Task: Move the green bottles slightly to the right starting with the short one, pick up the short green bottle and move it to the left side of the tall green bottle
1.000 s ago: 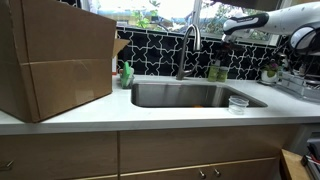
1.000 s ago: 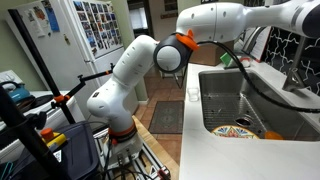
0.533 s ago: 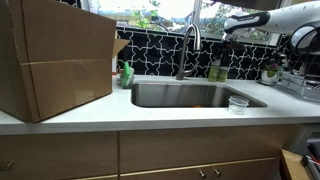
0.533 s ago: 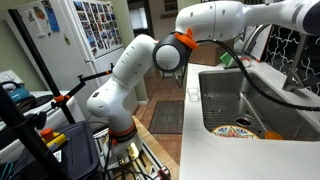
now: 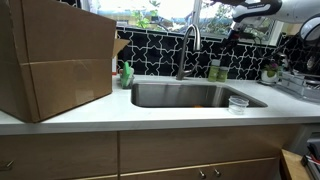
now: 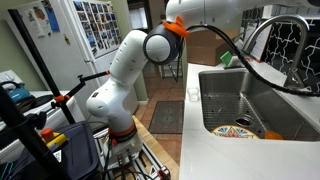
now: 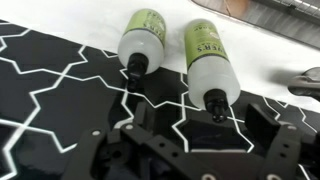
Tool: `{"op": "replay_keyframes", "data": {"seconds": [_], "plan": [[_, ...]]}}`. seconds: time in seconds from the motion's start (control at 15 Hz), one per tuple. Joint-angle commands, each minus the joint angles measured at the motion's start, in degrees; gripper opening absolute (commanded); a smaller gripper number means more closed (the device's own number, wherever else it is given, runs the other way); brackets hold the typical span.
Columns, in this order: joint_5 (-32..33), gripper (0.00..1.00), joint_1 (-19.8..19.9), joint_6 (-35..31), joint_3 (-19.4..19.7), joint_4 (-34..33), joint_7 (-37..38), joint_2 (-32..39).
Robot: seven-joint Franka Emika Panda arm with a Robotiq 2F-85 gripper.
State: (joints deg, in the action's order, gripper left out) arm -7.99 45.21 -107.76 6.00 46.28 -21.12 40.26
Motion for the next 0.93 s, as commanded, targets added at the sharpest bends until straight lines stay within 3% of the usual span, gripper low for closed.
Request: {"op": "replay_keyframes", "data": {"seconds": [0.0,0.2,0.87], "plan": [[0.8,1.00,1.9,1.2,1.7,0.5,-0.8,-1.2],[0.5,1.00,3.5,1.4,2.3,-0.5,-2.8,0.5],[-4.2,1.00,5.3,-1.3,1.4,-2.9,7.0,6.1]]}}
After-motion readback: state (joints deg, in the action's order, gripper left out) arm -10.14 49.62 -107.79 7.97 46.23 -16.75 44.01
